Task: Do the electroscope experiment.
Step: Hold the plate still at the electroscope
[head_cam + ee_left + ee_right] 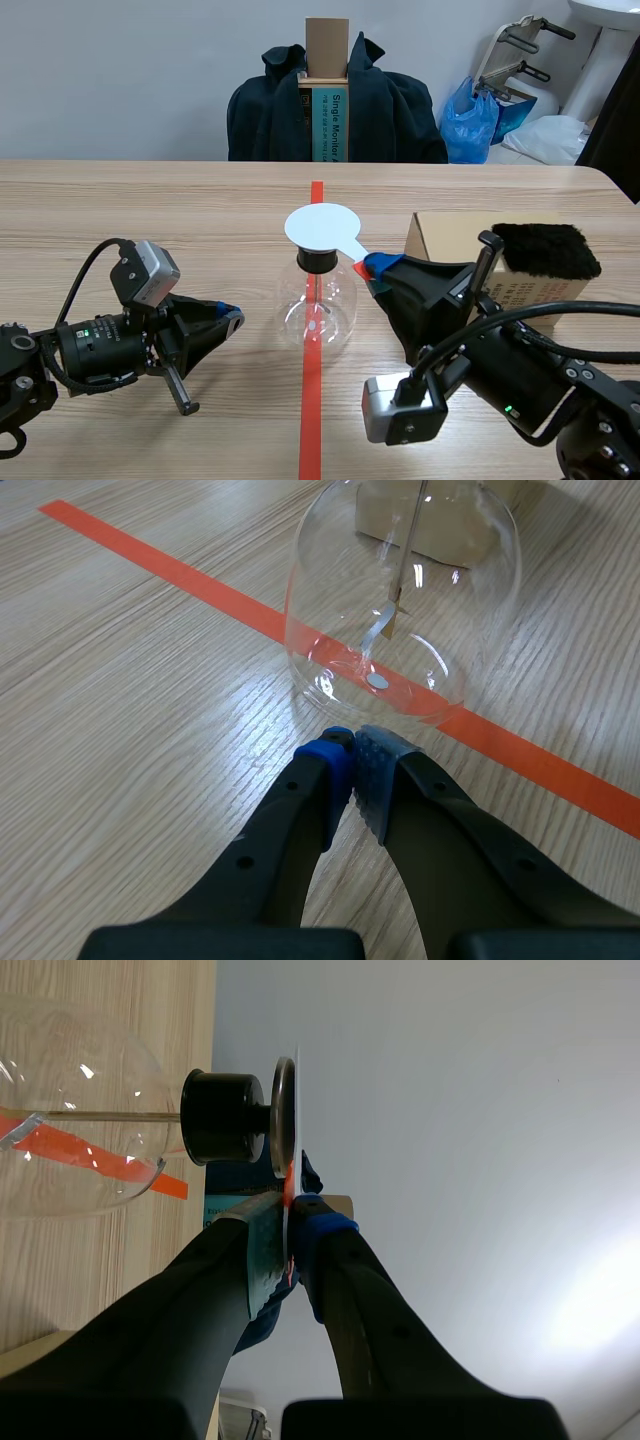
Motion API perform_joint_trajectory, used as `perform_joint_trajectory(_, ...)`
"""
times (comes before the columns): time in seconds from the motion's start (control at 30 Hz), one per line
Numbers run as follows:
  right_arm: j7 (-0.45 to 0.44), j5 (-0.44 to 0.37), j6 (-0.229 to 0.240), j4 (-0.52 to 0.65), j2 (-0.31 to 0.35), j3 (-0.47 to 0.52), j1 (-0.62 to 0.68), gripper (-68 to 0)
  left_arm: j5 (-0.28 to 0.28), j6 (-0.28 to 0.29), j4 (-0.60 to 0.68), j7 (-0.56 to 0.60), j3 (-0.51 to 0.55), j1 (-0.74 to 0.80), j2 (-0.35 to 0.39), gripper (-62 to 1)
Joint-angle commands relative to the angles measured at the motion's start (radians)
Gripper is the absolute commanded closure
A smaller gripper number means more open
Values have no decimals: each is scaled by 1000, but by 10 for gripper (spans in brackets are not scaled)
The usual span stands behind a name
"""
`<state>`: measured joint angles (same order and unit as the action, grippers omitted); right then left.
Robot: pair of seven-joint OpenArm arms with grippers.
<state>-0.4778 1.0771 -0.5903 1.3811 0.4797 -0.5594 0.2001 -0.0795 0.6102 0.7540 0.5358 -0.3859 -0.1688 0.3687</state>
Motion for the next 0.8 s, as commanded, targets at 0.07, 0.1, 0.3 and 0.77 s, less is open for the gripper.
perform_joint_trajectory(0.07,8,-7,-15,26,13,10,-10,-8,7,2,13,22,3,-9,-6,-19)
perform_joint_trajectory(0.1,8,-7,-15,26,13,10,-10,-8,7,2,13,22,3,-9,-6,-19)
perform_joint_trajectory(0.3,11,-7,-16,26,13,10,-10,-8,7,2,13,22,3,-9,-6,-19)
perform_joint_trajectory(0.77,12,-7,-16,26,13,10,-10,-8,7,2,13,22,3,-9,-6,-19)
